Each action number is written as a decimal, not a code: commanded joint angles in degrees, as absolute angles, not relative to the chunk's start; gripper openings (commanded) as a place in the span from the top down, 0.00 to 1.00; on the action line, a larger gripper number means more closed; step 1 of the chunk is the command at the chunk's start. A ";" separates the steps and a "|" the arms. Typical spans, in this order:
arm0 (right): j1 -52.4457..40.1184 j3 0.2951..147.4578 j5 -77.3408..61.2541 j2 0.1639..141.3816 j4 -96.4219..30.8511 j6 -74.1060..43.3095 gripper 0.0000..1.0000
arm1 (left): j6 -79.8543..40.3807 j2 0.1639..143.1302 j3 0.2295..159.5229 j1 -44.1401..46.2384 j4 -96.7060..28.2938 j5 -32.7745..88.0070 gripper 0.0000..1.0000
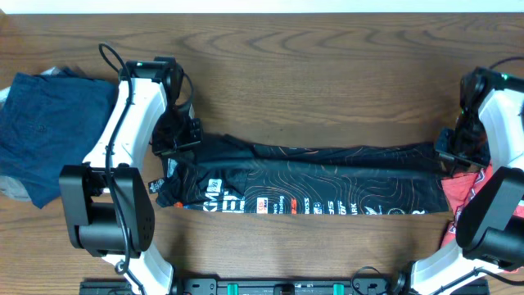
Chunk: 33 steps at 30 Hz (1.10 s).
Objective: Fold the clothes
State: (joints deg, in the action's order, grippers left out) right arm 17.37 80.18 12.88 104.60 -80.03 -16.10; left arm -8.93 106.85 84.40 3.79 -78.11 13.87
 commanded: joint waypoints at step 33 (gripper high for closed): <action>19.59 75.31 6.63 104.16 -75.18 -10.02 0.67 | -7.29 106.34 74.96 4.93 -64.97 21.08 0.59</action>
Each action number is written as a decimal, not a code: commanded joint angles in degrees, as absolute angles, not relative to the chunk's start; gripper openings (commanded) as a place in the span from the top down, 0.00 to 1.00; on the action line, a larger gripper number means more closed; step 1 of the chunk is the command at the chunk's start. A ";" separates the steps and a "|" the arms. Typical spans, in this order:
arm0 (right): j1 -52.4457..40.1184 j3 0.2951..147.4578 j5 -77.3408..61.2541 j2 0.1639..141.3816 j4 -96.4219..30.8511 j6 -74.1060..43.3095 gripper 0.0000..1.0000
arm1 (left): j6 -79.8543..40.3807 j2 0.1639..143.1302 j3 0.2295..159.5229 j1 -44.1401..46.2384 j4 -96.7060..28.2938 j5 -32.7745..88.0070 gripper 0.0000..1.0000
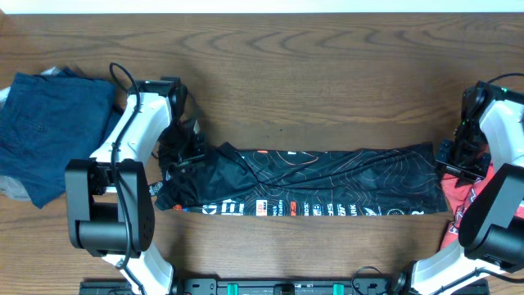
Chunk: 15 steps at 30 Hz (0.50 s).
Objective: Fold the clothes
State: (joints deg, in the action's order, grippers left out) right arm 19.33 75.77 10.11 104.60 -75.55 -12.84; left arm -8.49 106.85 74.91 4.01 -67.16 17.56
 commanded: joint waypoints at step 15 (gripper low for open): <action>19.53 74.02 5.76 104.16 -74.08 -9.52 0.67 | -16.47 108.42 74.89 14.87 -48.25 14.28 0.41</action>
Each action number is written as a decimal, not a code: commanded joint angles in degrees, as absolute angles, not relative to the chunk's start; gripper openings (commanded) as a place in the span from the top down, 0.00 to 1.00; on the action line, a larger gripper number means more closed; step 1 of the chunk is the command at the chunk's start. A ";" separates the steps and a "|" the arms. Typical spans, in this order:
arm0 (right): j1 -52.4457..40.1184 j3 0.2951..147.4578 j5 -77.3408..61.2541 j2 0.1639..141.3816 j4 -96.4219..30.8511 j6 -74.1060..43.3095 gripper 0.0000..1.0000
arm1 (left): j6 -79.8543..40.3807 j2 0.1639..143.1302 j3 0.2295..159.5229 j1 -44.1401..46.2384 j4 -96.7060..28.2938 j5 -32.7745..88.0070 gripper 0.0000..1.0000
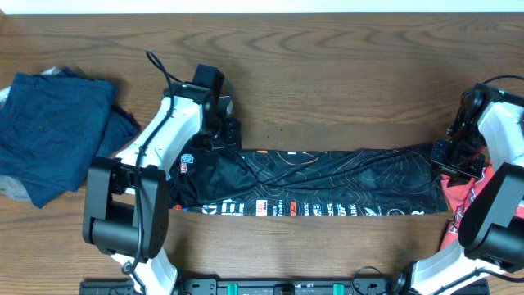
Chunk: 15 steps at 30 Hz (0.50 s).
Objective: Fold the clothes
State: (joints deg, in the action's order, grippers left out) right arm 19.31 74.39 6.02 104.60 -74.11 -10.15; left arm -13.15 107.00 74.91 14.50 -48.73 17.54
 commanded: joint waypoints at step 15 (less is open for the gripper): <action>19.53 74.02 5.76 104.16 -74.04 -9.54 0.67 | -16.62 113.47 74.87 16.73 -47.05 14.31 0.88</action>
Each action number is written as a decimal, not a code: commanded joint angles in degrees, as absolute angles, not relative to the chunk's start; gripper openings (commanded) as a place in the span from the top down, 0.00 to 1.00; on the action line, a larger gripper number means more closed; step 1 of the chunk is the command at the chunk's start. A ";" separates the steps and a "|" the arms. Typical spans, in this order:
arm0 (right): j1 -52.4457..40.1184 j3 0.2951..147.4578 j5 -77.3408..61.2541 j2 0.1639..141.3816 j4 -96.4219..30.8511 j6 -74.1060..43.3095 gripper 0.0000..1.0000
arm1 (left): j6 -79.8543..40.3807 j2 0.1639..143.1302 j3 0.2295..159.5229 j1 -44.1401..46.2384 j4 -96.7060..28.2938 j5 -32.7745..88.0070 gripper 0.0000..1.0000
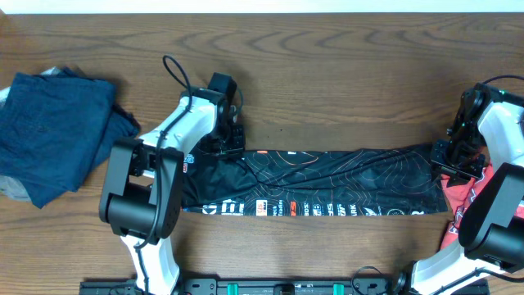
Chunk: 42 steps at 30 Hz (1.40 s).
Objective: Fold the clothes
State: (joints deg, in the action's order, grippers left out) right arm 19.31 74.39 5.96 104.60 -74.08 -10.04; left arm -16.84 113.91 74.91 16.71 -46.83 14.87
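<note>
A black garment (327,184) with thin contour lines and printed logos lies as a long strip across the middle of the table. My left gripper (232,148) sits low at the strip's upper left edge, shut on a bunched fold of the cloth. My right gripper (449,161) is at the strip's right end, shut on that edge. The fingertips of both are hidden under the wrists. The strip's left end (192,176) lies rumpled and doubled beside the left arm.
A pile of folded dark blue clothes (49,131) lies at the far left. A red garment (468,205) sits at the right edge under the right arm. Bare wood runs along the back of the table.
My left gripper has shifted slightly right and toward the front, and now rests on the black garment's upper edge. The garment's left end has drawn in a little. The right arm has not moved.
At first both grippers held the garment's ends, and the strip was stretched and skewed. Then it lay as a straighter band with the left end bunched. After that my left gripper was further right with that end, shortening the strip. The right gripper stayed at its end.
</note>
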 commanded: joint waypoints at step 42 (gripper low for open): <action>19.55 74.02 6.00 104.16 -74.54 -9.54 0.68 | -20.25 101.62 68.84 40.60 -47.09 21.43 0.72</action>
